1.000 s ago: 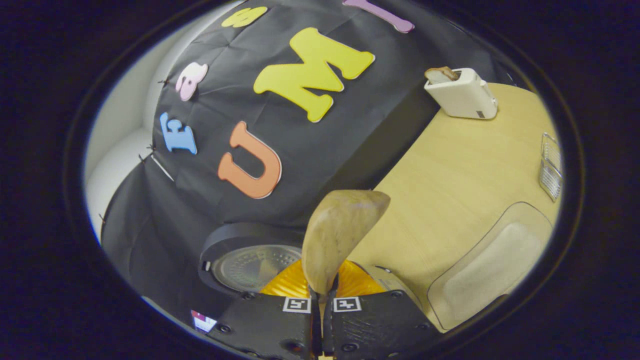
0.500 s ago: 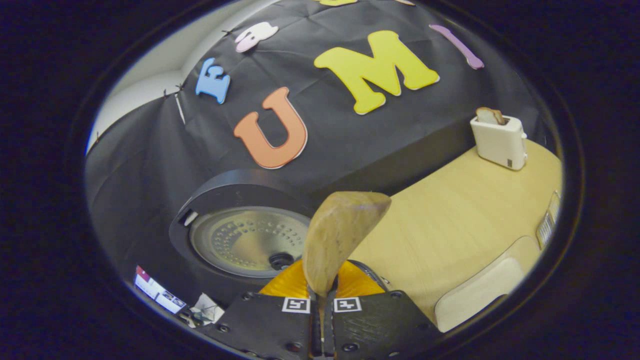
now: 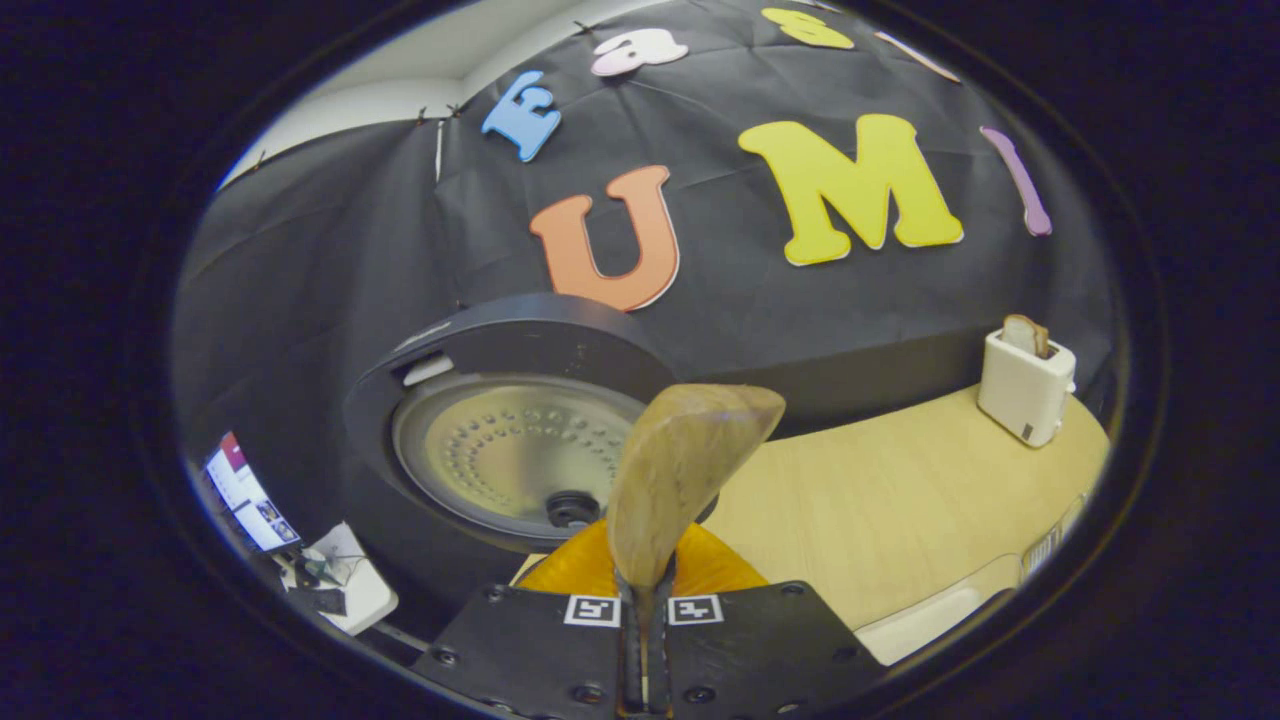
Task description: Close the left gripper, press the button to open the rice cooker; take a wooden spoon from the chopstick holder with the right hand, scoop a spoonful of rice and pour it into the rice cooker, then put the wooden spoon back into the chopstick holder.
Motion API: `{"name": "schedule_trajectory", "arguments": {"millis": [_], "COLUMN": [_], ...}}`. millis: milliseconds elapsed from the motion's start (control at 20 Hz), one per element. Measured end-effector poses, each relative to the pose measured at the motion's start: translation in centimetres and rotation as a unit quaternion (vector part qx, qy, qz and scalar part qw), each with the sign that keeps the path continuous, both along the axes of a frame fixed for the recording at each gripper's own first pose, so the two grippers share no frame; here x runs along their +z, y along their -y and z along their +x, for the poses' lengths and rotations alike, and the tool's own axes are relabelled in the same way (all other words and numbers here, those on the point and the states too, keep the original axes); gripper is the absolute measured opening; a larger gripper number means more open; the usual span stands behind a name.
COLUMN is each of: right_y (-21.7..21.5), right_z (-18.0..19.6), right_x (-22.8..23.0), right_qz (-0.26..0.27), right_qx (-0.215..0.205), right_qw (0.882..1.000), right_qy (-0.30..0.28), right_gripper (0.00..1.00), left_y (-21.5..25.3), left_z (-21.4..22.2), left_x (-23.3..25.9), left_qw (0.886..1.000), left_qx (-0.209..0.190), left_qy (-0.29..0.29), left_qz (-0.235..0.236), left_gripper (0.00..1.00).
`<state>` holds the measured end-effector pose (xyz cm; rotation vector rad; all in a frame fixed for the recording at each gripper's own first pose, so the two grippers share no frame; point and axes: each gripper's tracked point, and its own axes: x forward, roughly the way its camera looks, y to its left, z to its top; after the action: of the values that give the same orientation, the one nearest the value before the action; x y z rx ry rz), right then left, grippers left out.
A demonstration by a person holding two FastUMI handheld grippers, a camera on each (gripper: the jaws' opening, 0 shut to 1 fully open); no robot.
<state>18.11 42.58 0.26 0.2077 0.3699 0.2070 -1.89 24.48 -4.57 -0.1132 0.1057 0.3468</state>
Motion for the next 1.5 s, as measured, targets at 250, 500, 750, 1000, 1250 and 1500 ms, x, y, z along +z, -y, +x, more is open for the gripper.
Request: {"name": "schedule_trajectory", "arguments": {"millis": [250, 500, 750, 1000, 1250, 1500], "right_y": [-0.2, -2.1, -3.4, -3.3, -1.2, 2.9], "right_z": [-1.0, -2.2, -3.7, -4.1, -3.9, -4.3], "right_x": [1.3, 2.4, 0.0, -1.3, -0.4, 1.5], "right_qz": [-0.062, -0.129, -0.199, -0.259, -0.258, -0.221], "right_qx": [0.031, 0.086, 0.149, 0.167, 0.165, 0.151], "right_qw": [0.997, 0.985, 0.966, 0.948, 0.948, 0.960], "right_qy": [0.031, 0.080, 0.075, 0.079, 0.088, 0.087], "right_gripper": [0.02, 0.00, 0.03, 0.03, 0.03, 0.02], "left_y": [-0.9, -1.1, -0.9, -0.2, 0.2, 1.8], "left_z": [0.0, 0.1, 0.3, 0.7, 1.0, 1.1], "left_x": [-0.4, -0.5, -0.5, -1.0, -0.8, 0.0], "left_qw": [1.000, 1.000, 1.000, 1.000, 1.000, 0.999], "left_qx": [0.008, 0.009, 0.003, -0.010, -0.014, -0.036], "left_qy": [-0.004, -0.001, 0.005, 0.004, 0.008, 0.018], "left_qz": [0.003, 0.001, -0.004, -0.010, -0.010, -0.003], "left_gripper": [0.94, 0.94, 0.95, 0.94, 0.94, 0.94]}}
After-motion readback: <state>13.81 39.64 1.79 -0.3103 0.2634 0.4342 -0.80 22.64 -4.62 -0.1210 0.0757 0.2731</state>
